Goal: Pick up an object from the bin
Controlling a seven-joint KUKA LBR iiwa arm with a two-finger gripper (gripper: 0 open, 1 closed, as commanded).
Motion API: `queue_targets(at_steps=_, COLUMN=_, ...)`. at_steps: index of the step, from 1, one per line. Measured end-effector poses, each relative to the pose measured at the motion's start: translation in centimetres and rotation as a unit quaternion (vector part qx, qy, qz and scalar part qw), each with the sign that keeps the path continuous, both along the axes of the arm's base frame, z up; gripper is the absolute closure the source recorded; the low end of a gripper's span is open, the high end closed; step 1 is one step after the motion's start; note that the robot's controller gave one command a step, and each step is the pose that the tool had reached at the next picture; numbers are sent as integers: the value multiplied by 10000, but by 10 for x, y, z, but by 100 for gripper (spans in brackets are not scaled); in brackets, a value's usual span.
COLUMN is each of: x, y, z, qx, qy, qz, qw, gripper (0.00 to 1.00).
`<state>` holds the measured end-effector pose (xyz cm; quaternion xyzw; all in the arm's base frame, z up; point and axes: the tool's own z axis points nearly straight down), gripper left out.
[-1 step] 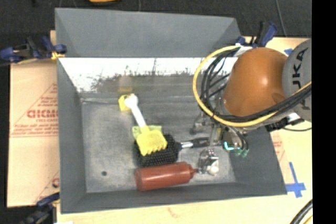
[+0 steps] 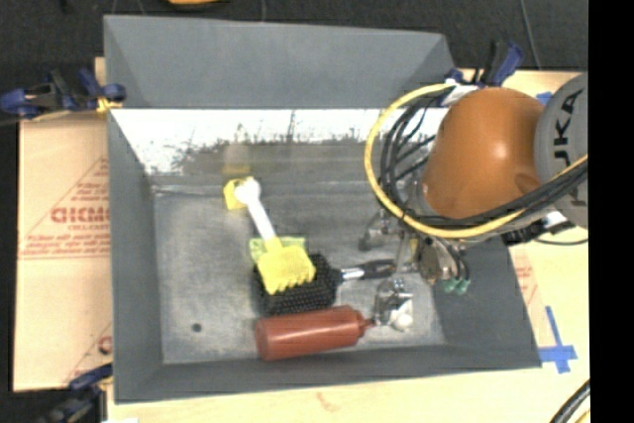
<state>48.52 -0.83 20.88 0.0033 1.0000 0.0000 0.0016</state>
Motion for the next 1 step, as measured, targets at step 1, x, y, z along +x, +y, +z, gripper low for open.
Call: queue_targets(at_steps=1, x=35, y=-25, z=-72, qx=0, qy=-31, qz=-114, qw=9999, gripper=0)
